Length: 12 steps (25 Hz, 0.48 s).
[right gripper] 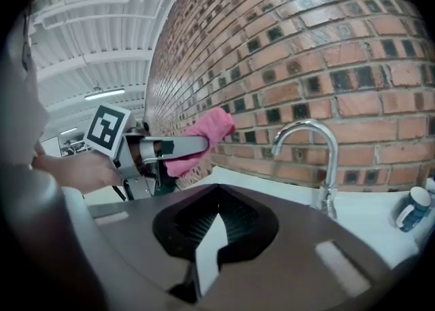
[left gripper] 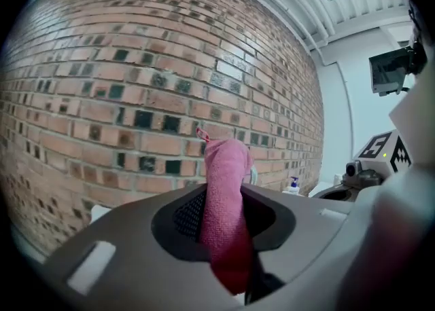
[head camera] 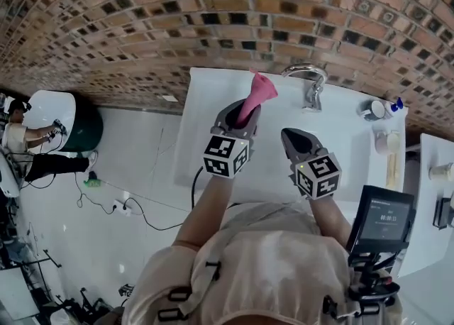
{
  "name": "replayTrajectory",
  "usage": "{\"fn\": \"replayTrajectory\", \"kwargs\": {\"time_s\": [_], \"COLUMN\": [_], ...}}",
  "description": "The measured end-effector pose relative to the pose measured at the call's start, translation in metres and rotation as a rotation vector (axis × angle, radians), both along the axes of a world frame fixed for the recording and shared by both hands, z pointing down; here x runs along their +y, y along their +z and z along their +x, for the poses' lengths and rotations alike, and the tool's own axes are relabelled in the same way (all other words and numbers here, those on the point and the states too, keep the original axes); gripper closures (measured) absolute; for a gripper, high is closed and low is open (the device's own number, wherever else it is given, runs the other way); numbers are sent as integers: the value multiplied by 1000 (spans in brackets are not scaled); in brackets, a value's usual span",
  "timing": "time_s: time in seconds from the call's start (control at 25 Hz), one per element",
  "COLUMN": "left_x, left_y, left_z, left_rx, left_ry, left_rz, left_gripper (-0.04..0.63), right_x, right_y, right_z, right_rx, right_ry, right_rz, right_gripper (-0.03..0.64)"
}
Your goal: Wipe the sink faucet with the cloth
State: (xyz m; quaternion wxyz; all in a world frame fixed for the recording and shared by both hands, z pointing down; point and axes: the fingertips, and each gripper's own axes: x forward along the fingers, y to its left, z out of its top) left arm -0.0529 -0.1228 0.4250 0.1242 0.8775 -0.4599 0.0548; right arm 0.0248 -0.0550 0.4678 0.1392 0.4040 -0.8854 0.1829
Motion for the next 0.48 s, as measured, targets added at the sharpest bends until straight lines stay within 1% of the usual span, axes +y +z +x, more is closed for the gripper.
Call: {"fn": "replayTrajectory", "kwargs": {"time_s": [0.16, 0.28, 0.36, 0.48], "left_x": [14, 22, 25, 28], "left_y": [34, 59, 75, 103], "left_z": [-66, -109, -130, -150], "left_rx": [-21, -37, -51, -82], "left_ry": [-95, -153, -175, -184], "left_rz": [-68, -116, -149, -204], "left_gripper": [499, 499, 499, 499], "right_x": [6, 10, 12, 12], "right_y": [9, 18, 25, 34], "right_z": [-46, -73, -87, -101], "right_rx": [-5, -4, -1, 2], "right_ry": [-47, -71, -78, -74], "right_rz": [-19, -40, -57, -78], "right_gripper": [623, 623, 623, 623]}}
